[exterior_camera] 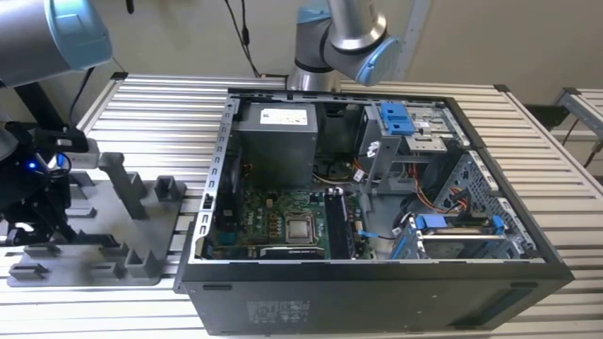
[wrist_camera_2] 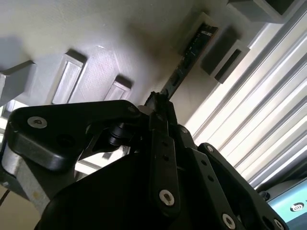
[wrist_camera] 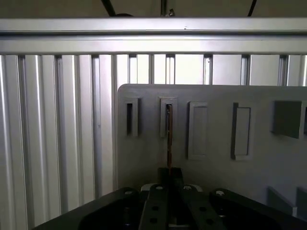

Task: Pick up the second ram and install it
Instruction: 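Pick up the second ram and move it above second insertion slot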

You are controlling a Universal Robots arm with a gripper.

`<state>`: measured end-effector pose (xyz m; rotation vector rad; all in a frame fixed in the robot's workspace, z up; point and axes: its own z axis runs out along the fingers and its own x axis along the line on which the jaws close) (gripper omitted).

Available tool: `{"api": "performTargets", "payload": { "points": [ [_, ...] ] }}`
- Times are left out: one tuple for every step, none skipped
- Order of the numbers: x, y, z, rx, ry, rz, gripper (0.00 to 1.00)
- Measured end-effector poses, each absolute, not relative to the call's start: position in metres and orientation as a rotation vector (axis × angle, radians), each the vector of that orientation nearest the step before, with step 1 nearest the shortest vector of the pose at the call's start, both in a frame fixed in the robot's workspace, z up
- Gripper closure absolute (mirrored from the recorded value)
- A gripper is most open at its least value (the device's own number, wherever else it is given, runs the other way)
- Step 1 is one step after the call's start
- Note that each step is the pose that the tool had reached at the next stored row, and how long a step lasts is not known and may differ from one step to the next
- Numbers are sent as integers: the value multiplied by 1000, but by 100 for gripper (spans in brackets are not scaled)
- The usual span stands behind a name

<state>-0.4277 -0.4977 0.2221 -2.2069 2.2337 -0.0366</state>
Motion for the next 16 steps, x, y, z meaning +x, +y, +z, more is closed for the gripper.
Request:
{"api": "performTargets", "payload": {
  "points": [
    [-428,-498,223,-2207,2234,-37,86],
    [-428,-498,223,-2207,2234,-37,86],
    [-428,-498,224,-2207,2234,-37,86],
    [-428,-498,225,-2207,2234,-37,86],
    [-428,-498,225,-2207,2234,-37,86],
    [-428,-498,226,-2207,2234,-37,86],
    [-428,-498,227,-2207,2234,-37,86],
    [-428,-498,227,-2207,2234,-37,86],
    [-428,-498,228,-2207,2234,-37,86],
    [-428,-498,229,-2207,2234,-37,86],
    [-428,-498,229,-2207,2234,-37,86],
    [-428,-498,230,-2207,2234,-37,86],
    [-428,-498,231,-2207,2234,-37,86],
    [-428,-498,232,-2207,2234,-37,86],
    [-428,-498,233,-2207,2234,-37,86],
    [-428,-498,234,-2207,2234,-37,86]
  ]
}}
